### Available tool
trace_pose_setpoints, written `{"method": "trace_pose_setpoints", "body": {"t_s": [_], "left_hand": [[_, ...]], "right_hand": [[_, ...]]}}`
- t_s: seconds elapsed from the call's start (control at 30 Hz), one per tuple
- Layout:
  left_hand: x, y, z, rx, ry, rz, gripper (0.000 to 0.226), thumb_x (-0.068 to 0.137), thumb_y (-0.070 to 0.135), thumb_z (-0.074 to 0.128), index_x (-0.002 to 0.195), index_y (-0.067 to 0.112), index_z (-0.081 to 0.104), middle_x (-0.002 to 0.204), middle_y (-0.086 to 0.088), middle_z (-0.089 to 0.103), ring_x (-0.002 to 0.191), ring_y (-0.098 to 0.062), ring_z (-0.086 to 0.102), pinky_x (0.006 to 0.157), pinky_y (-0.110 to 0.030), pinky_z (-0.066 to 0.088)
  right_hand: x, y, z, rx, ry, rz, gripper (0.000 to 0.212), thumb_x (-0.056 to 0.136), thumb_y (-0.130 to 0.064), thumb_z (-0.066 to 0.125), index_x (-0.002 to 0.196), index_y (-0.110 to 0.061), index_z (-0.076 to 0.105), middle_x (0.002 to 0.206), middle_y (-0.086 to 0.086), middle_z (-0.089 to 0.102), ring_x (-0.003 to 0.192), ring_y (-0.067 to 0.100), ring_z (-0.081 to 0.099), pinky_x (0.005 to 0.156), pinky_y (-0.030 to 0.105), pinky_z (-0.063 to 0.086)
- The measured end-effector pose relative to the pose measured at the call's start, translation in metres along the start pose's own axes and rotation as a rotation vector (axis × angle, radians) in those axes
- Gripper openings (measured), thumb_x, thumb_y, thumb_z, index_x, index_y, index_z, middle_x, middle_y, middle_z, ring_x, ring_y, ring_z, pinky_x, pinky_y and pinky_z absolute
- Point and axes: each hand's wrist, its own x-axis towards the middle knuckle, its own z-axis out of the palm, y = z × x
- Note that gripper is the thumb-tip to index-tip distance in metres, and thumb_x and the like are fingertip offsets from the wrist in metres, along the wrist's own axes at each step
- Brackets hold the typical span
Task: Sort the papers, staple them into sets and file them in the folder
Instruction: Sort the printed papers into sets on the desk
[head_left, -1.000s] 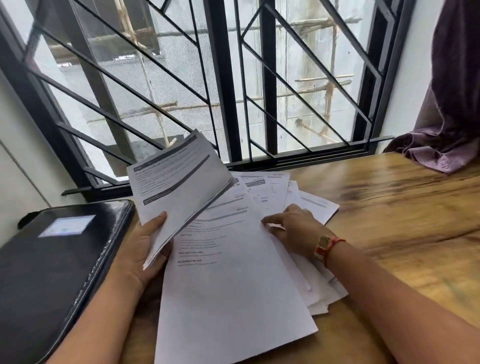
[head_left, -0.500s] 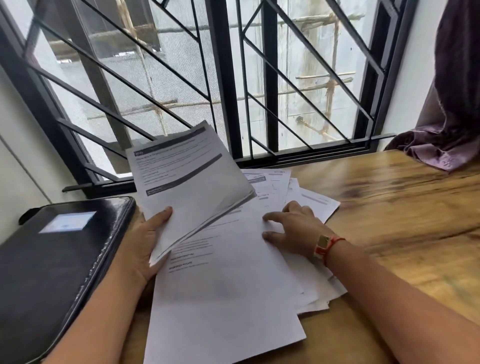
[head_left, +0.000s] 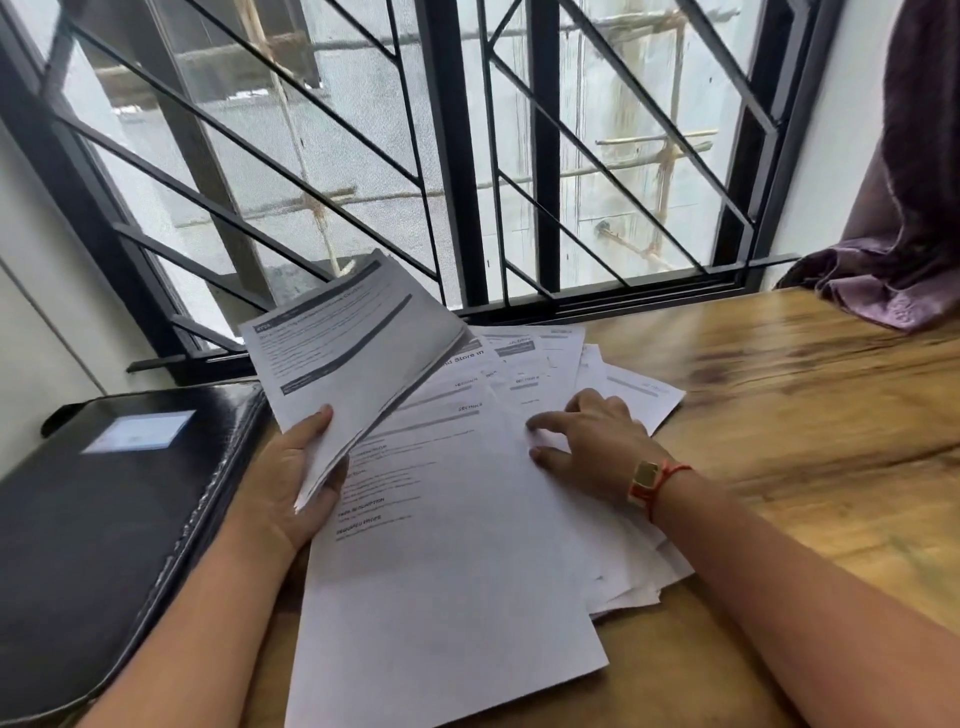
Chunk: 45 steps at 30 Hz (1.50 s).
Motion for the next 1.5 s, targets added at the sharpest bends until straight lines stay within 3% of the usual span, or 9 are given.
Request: {"method": "trace_pose_setpoints", "body": {"t_s": [0.3,0.4,0.57,0.8,0.97,1.13,1.23,1.37,1.5], "left_hand": [[-0.007,-0.001,0.006,0.002,-0.021,0.005,0.021,0.101,0.013,0.051,0.121,0.011,0.058,0.080,-0.007,0.075,0.059,-0.016,0.072,0.039,-0.019,0.051],[-0.007,-0.001,0.007,0.011,-0.022,0.000,0.019,0.101,0.013,0.050,0.118,0.011,0.060,0.080,-0.008,0.075,0.060,-0.018,0.072,0.039,-0.020,0.051],[-0.008,-0.002,0.008,0.020,-0.039,-0.002,0.017,0.102,0.012,0.049,0.114,0.011,0.061,0.079,-0.009,0.075,0.061,-0.020,0.073,0.039,-0.021,0.051],[-0.002,-0.005,0.004,0.062,-0.031,0.068,0.039,0.100,0.008,0.052,0.139,0.010,0.054,0.085,-0.004,0.077,0.065,-0.016,0.074,0.043,-0.022,0.054],[0.003,-0.006,-0.001,0.081,-0.032,0.086,0.046,0.099,0.008,0.054,0.145,0.013,0.050,0.101,-0.008,0.074,0.069,-0.018,0.075,0.044,-0.024,0.055],[0.008,-0.004,-0.007,0.053,-0.057,0.091,0.049,0.097,0.006,0.056,0.144,0.017,0.050,0.132,-0.018,0.063,0.096,-0.028,0.074,0.064,-0.036,0.061],[0.009,-0.004,-0.008,0.068,-0.060,0.086,0.049,0.096,0.007,0.057,0.144,0.018,0.051,0.135,-0.017,0.061,0.104,-0.030,0.072,0.068,-0.038,0.062],[0.012,-0.004,-0.013,0.082,-0.087,0.096,0.053,0.093,0.009,0.062,0.144,0.019,0.050,0.139,-0.018,0.059,0.121,-0.037,0.062,0.085,-0.051,0.058],[0.010,-0.007,-0.011,0.093,-0.119,0.120,0.049,0.095,0.006,0.058,0.142,0.017,0.052,0.137,-0.018,0.061,0.122,-0.038,0.061,0.093,-0.057,0.054]], "right_hand": [[0.001,0.000,-0.002,0.011,0.060,-0.006,0.037,0.100,-0.041,0.050,0.134,-0.052,0.050,0.126,0.001,0.043,0.119,0.026,0.038,0.101,0.044,0.042],[-0.001,-0.006,-0.001,-0.001,0.121,-0.048,0.034,0.098,-0.053,0.047,0.130,-0.050,0.056,0.125,-0.002,0.045,0.119,0.024,0.037,0.098,0.044,0.042],[-0.004,-0.009,0.000,-0.058,0.053,-0.045,0.045,0.091,-0.066,0.048,0.132,-0.047,0.055,0.131,-0.001,0.046,0.123,0.025,0.037,0.098,0.045,0.039],[-0.002,-0.002,-0.002,-0.013,0.094,0.017,0.058,0.086,-0.059,0.062,0.128,-0.019,0.058,0.127,0.009,0.053,0.116,0.032,0.051,0.097,0.039,0.047],[0.004,0.006,-0.004,0.111,0.081,0.108,0.064,0.078,-0.056,0.074,0.129,-0.021,0.054,0.122,0.008,0.060,0.113,0.026,0.056,0.090,0.033,0.046],[0.007,0.015,-0.007,0.269,0.113,0.184,0.052,0.075,-0.043,0.082,0.116,-0.022,0.059,0.110,0.004,0.068,0.105,0.023,0.061,0.088,0.031,0.049],[0.009,0.019,-0.007,0.295,0.135,0.224,0.042,0.076,-0.042,0.082,0.107,-0.024,0.061,0.109,0.003,0.069,0.104,0.022,0.061,0.088,0.032,0.050],[0.008,0.019,-0.007,0.210,0.144,0.240,0.040,0.073,-0.055,0.079,0.094,-0.024,0.065,0.100,-0.001,0.069,0.098,0.020,0.062,0.080,0.031,0.049],[0.008,0.020,-0.009,0.249,0.131,0.238,0.032,0.073,-0.048,0.082,0.089,-0.026,0.066,0.100,-0.003,0.069,0.098,0.018,0.062,0.084,0.031,0.051]]}}
